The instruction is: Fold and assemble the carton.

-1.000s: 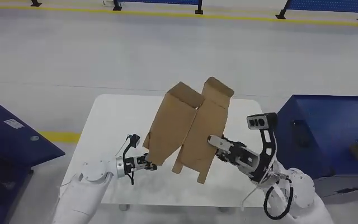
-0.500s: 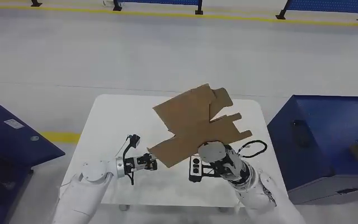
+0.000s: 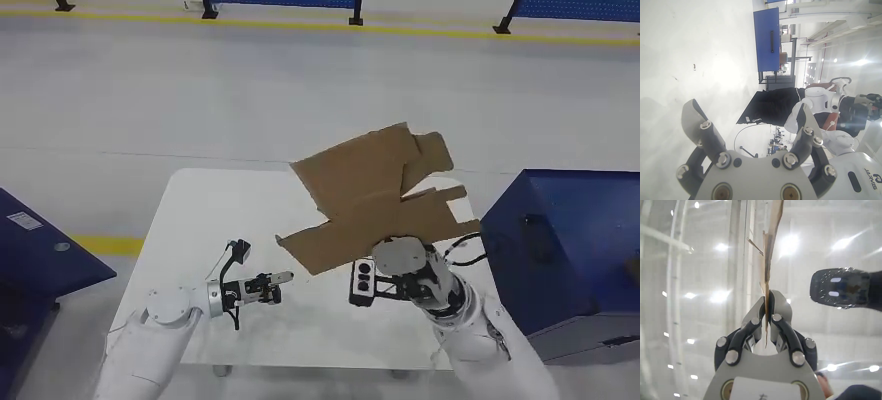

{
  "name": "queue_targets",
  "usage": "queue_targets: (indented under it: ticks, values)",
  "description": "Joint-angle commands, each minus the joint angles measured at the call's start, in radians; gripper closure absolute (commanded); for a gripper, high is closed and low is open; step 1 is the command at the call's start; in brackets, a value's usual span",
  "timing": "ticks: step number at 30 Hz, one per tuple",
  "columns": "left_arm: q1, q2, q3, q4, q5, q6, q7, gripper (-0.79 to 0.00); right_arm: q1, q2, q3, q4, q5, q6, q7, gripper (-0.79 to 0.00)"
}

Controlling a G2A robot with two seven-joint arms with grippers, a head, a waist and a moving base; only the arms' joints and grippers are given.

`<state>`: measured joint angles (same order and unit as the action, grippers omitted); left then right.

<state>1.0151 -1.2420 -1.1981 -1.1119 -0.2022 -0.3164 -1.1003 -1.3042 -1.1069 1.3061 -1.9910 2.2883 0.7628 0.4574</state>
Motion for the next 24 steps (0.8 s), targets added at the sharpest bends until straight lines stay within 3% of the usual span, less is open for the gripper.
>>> queue_targets:
  ticks: [1, 6, 12, 16, 24]
  values:
    - [0.000, 0.000, 0.000, 0.000, 0.000, 0.000, 0.000, -0.785, -0.016, -0.002, 0.064, -0.010, -0.301, -0.109, 0.155, 0.000]
    - [0.000, 0.000, 0.000, 0.000, 0.000, 0.000, 0.000, -0.785, -0.038, 0.009, 0.201, -0.013, -0.861, -0.408, 0.421, 0.000]
    - [0.000, 0.000, 0.000, 0.000, 0.000, 0.000, 0.000, -0.785, -0.074, 0.029, 0.294, -0.008, -1.353, -0.625, 0.507, 0.000]
    - [0.000, 0.000, 0.000, 0.000, 0.000, 0.000, 0.000, -0.785, -0.082, 0.034, 0.296, 0.025, -1.497, -0.677, 0.493, 0.000]
    - [0.000, 0.000, 0.000, 0.000, 0.000, 0.000, 0.000, -0.785, -0.078, 0.034, 0.285, 0.040, -1.502, -0.675, 0.494, 0.000]
